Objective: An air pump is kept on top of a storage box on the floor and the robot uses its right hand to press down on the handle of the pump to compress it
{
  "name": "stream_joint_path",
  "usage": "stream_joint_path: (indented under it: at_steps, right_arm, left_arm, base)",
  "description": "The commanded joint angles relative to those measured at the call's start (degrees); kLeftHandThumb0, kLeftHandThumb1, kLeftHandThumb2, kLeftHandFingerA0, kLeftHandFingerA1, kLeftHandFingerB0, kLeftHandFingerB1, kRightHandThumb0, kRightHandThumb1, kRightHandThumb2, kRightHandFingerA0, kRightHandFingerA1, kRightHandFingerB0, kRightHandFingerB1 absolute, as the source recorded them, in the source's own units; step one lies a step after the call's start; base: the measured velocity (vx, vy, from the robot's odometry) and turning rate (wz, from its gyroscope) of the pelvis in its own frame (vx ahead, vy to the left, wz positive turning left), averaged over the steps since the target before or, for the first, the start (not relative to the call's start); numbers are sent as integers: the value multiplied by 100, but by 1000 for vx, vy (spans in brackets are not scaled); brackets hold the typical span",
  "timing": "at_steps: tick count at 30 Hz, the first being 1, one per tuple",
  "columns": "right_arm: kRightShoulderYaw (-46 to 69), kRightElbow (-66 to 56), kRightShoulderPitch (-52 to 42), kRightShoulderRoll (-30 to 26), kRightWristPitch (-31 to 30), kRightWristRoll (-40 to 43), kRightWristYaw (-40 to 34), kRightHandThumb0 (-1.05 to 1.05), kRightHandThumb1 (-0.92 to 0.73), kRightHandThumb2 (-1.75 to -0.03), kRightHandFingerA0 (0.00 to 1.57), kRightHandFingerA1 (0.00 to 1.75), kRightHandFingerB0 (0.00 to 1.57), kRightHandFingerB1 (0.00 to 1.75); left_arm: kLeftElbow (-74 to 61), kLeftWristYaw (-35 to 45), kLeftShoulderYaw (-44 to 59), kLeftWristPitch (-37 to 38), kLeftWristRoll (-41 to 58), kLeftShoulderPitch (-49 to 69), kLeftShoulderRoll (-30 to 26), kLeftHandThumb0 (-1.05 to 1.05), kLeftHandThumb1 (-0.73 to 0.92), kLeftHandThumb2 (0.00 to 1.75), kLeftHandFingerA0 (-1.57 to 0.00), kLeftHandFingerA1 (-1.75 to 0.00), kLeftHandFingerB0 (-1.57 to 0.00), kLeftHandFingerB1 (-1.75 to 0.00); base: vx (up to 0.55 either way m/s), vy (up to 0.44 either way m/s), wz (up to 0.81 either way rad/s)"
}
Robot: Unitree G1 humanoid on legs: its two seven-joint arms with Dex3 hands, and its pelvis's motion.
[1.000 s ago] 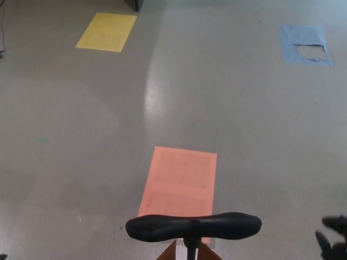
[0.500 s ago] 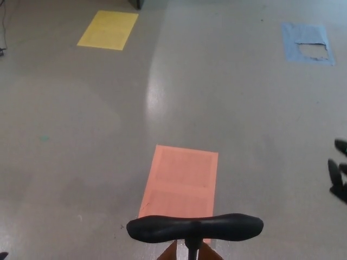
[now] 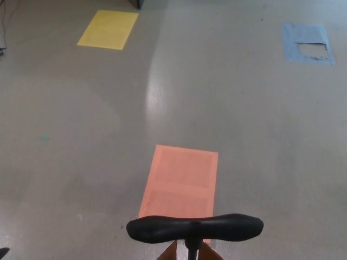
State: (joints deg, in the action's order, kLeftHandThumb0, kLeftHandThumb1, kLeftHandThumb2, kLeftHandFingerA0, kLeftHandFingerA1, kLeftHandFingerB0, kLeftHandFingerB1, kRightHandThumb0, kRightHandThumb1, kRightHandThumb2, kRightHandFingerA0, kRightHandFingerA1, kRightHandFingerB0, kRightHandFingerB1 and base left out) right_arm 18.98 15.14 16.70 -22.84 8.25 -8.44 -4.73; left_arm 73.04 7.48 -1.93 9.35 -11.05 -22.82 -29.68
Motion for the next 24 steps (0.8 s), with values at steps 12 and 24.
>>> stream_joint_path:
  at_steps: [12,24]
  right_arm:
    - [276,-5138,1862,-4691,-1205,3167,3617,-92,-84,-117,3,11,2,10]
    - [-1511,-6304,2286,-3926,-1499,2518,3804,-91,-82,-118,8,22,7,16]
  left_arm:
    - [211,211,-87,109,-171,-203,-298,-61,62,60,-35,-51,-39,-36]
    - [208,228,-144,165,-227,-202,-331,-63,62,60,-34,-51,-38,-36]
  base:
    - [0,0,0]
    - [0,0,0]
